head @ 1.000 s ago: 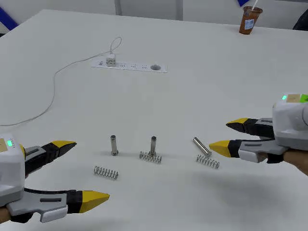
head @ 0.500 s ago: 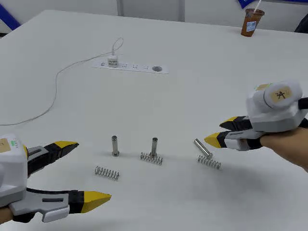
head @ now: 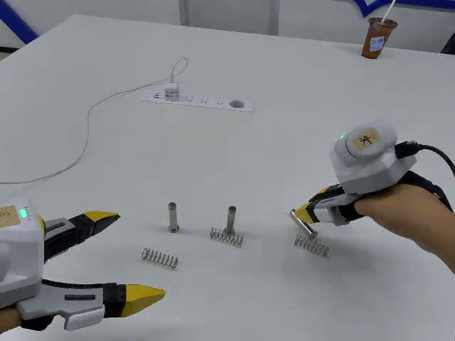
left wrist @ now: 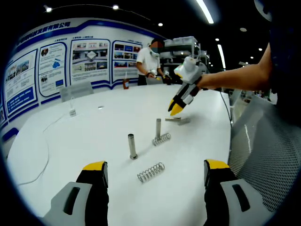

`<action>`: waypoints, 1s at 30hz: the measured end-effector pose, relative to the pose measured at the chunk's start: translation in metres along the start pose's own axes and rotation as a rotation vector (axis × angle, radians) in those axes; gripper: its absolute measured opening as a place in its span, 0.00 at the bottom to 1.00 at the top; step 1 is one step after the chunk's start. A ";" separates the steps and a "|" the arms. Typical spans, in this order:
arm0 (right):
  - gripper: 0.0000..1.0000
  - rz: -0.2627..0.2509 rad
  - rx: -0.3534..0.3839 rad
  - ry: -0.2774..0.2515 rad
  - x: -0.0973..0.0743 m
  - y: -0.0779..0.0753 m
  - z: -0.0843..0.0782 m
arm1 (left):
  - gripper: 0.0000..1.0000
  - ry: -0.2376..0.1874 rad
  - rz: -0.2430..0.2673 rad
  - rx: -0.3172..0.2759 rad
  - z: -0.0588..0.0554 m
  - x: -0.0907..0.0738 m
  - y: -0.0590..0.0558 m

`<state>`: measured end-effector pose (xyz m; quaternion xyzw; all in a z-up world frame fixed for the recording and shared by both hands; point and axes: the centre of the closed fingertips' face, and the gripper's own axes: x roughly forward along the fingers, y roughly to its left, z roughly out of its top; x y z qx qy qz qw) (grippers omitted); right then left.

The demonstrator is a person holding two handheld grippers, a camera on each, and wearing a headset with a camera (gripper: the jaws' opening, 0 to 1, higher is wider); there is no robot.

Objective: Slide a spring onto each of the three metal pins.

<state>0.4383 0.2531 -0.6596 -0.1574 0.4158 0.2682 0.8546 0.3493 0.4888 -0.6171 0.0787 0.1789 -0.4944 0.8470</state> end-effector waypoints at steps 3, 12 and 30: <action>0.19 0.001 0.011 0.022 0.004 0.002 -0.002 | 0.85 -0.002 0.001 -0.001 0.000 0.000 0.000; 0.16 0.005 0.046 0.072 0.013 0.007 -0.008 | 0.84 0.001 0.003 -0.010 -0.004 0.000 -0.001; 0.10 -0.008 0.077 0.135 0.018 0.005 -0.011 | 0.83 0.005 0.008 -0.016 -0.007 -0.002 0.002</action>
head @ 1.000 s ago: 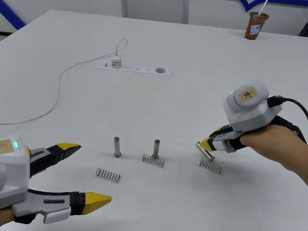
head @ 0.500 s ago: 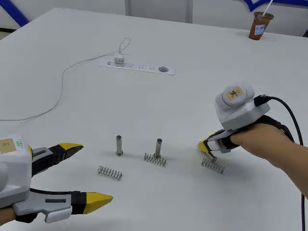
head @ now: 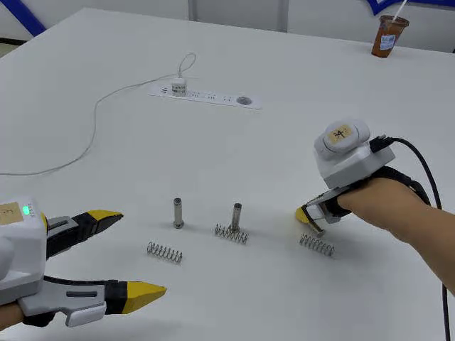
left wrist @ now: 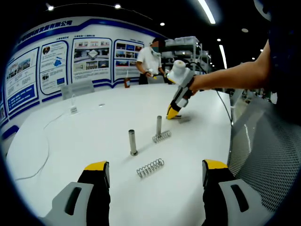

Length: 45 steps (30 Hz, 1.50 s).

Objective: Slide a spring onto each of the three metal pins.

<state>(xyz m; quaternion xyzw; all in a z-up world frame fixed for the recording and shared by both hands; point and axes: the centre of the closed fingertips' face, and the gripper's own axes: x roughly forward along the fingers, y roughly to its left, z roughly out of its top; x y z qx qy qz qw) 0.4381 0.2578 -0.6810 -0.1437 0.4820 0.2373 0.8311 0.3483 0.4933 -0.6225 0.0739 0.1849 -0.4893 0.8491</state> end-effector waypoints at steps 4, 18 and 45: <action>0.10 0.005 0.020 0.038 0.002 -0.001 0.001 | 0.82 0.002 -0.001 0.002 0.000 0.000 -0.001; 0.09 0.014 -0.011 0.163 0.003 0.000 -0.001 | 0.81 0.014 0.005 -0.001 -0.002 -0.003 -0.001; 0.08 -0.018 0.005 0.023 -0.021 0.002 0.002 | 0.79 -0.010 0.031 0.032 0.017 -0.011 -0.001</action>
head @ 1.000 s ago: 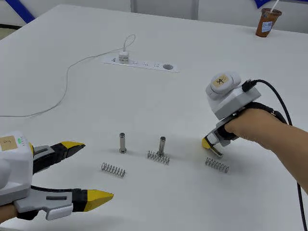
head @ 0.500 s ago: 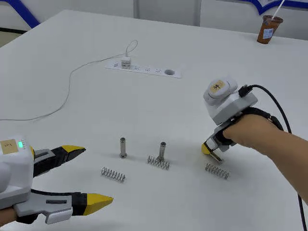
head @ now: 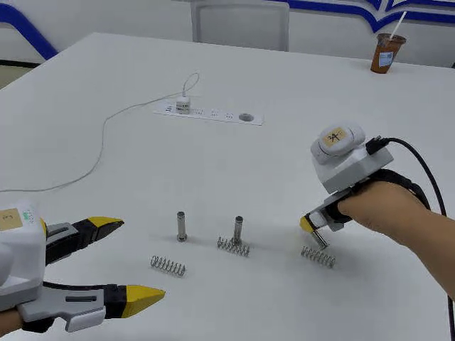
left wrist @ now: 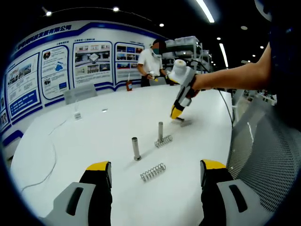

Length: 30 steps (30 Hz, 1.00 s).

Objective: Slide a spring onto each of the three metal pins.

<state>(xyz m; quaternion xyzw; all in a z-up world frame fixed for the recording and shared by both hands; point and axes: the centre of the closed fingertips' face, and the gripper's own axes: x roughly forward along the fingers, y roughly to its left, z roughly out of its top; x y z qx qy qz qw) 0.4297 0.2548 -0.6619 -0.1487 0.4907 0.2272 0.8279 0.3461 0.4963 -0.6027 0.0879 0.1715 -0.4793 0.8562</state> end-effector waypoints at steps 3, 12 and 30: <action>0.08 -0.002 0.003 -0.019 -0.007 0.003 -0.001 | 0.79 -0.005 0.000 0.004 0.002 0.001 0.000; 0.08 -0.013 0.020 -0.067 -0.023 0.002 -0.010 | 0.79 -0.008 -0.004 0.012 0.005 0.002 -0.002; 0.09 0.005 0.031 -0.156 -0.032 0.011 -0.011 | 0.79 -0.007 -0.007 0.021 0.007 0.001 -0.005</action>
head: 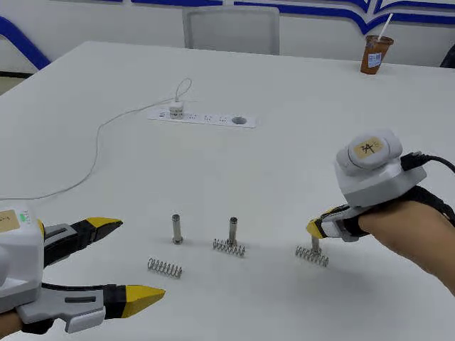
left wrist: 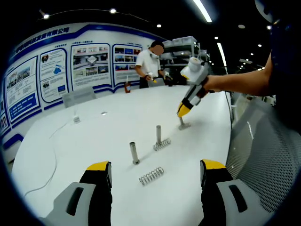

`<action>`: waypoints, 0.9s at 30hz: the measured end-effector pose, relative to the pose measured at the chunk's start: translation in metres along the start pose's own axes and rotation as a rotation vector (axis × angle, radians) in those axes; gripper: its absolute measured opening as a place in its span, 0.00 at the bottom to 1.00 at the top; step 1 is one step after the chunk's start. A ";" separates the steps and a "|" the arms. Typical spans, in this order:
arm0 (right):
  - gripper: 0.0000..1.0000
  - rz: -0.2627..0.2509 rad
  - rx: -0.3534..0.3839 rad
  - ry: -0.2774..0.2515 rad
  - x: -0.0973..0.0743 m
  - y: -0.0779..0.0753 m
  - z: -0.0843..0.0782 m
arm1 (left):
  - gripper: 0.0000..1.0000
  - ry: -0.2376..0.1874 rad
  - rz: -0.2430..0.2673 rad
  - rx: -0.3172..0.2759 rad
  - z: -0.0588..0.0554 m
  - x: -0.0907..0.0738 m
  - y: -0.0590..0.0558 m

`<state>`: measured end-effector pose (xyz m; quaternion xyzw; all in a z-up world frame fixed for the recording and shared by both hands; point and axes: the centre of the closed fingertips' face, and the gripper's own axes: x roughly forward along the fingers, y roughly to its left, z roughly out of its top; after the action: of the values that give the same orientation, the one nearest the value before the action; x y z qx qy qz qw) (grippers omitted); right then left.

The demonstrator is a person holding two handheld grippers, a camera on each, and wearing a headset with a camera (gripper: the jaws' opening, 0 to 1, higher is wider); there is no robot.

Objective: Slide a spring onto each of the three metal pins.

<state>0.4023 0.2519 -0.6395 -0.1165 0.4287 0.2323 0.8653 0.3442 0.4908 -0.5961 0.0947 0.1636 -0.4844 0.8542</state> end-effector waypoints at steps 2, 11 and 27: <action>0.09 0.002 -0.006 -0.013 0.000 0.001 0.001 | 0.79 0.000 0.000 0.000 0.000 0.000 0.000; 0.09 0.020 -0.017 -0.036 0.000 0.005 -0.002 | 0.79 0.000 -0.001 -0.003 -0.001 0.000 0.000; 0.09 0.029 -0.046 -0.061 -0.005 0.011 -0.008 | 0.78 0.007 -0.006 -0.001 -0.002 0.000 -0.002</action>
<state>0.3889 0.2566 -0.6405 -0.1228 0.3982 0.2580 0.8717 0.3419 0.4903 -0.5977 0.0954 0.1672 -0.4865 0.8522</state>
